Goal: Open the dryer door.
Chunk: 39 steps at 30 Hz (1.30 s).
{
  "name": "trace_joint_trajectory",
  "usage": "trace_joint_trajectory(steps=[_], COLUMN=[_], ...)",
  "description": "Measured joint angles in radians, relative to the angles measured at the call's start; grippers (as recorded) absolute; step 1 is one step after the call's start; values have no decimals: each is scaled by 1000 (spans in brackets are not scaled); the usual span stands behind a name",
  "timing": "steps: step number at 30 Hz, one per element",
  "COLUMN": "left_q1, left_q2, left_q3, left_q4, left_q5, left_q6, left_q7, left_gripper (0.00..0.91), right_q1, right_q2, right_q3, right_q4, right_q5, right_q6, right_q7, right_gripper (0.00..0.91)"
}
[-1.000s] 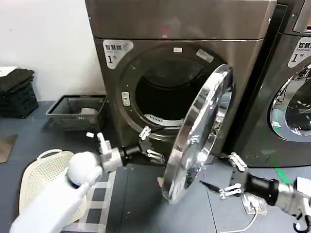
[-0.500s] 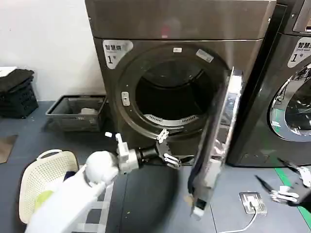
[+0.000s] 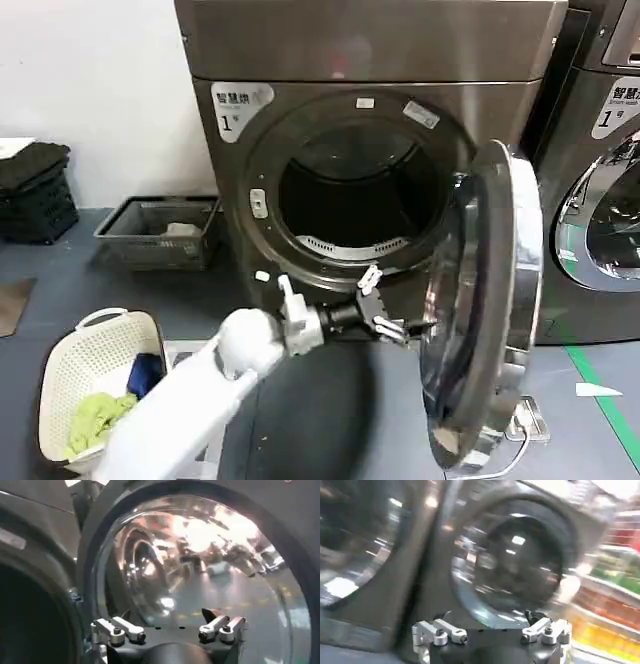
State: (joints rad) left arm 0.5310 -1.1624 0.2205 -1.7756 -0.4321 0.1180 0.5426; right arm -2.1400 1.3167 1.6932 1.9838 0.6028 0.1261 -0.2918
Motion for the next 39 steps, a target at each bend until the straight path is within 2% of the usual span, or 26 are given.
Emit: trace_joint_trajectory(steps=[5, 13, 21, 25, 30, 39], left_q1=[-27, -69, -88, -101, -115, -125], left_q2=[-55, -147, -235, -277, -328, -409], left_q3=[45, 106, 148, 163, 175, 179], left_q4=[42, 115, 193, 240, 303, 411], left_q5=[27, 68, 116, 136, 151, 197], left_q6=[-21, -47, -105, -128, -153, -191], left_q7=[-18, -54, -120, -142, -168, -210], left_gripper=[907, 907, 907, 907, 907, 907], right_q1=[5, 19, 35, 40, 40, 58], right_q2=[41, 79, 103, 108, 101, 77], right_q3=[63, 158, 219, 241, 283, 380], right_q4=[-85, -182, -270, -318, -387, -516], right_q5=[-17, -26, -19, -33, -91, -239], right_q6=[-28, -152, -149, -183, -236, -322], right_q7=[83, 200, 228, 288, 358, 359], right_gripper=[907, 907, 907, 907, 907, 907])
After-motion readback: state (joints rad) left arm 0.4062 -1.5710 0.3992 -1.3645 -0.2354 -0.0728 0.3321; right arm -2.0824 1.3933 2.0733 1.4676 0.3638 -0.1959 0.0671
